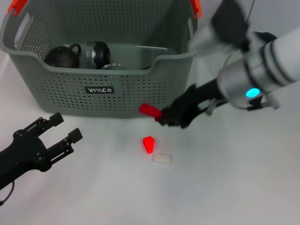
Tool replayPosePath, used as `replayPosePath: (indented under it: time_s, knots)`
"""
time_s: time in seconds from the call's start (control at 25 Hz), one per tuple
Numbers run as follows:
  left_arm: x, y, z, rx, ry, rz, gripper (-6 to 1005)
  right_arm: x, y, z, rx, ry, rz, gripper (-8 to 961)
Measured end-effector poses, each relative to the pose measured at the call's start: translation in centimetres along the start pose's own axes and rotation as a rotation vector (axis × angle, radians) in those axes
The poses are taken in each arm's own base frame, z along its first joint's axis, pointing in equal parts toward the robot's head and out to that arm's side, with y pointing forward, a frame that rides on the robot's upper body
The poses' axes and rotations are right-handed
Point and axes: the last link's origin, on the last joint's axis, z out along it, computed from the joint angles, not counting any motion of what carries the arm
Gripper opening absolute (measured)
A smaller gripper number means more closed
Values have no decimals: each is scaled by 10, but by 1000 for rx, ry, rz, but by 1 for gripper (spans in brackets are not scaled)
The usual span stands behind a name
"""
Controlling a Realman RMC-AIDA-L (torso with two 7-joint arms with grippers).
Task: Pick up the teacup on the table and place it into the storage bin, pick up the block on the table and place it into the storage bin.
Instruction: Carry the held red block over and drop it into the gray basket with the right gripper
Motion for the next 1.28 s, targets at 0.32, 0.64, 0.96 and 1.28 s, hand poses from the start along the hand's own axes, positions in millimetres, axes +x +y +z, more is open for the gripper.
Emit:
replayPosePath:
  time_s: [0.32,0.64,0.96,1.28]
  knots:
    - [1,-1,-2,8,5,-1,751,-31,12,-89,-254,-356,-55,197]
    - [2,-1,1,0,9,-2,750,-87,-23,-98,23,-448,-34,196]
    - [2,-1,2,-2,11,-4,751,-130,-49,-15,240,-253,-23,196]
    - [2,-1,2,1,10,-4,751,-133,-45,25,298,-122,-103,227]
